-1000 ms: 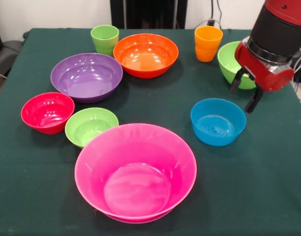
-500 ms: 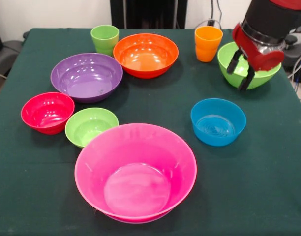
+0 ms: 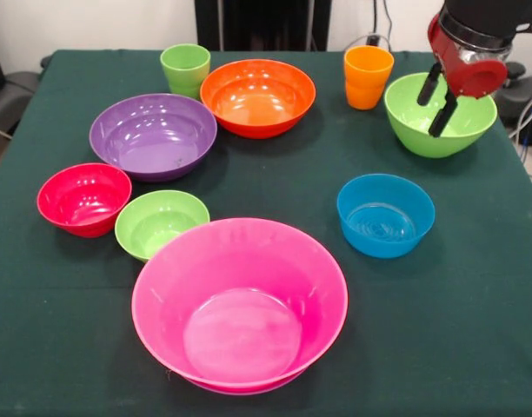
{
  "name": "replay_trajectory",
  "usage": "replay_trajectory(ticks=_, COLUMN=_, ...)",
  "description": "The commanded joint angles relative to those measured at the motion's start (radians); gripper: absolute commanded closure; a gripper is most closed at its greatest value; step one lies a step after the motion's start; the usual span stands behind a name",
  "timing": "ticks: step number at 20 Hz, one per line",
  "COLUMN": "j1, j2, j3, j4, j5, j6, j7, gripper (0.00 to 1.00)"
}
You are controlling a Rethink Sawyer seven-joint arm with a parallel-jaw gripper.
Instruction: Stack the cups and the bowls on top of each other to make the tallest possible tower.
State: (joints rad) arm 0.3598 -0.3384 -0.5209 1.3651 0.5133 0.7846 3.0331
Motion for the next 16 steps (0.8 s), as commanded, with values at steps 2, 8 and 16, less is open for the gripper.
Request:
replay_trajectory(ticks=2, j1=-0.003, j2=0.028, j3=0.032, j4=0.069, j5=0.086, j6=0.053, j7=0.344, gripper=0.0)
replay_trajectory(ticks=8, j1=-0.023, j2=0.043, j3=0.009, j4=0.04, j5=0.068, j6=0.068, j7=0.317, gripper=0.0)
replay_trajectory(ticks=16, j1=-0.029, j2=0.076, j3=0.02, j4=-0.009, j5=0.036, j6=0.069, j7=0.255, gripper=0.0)
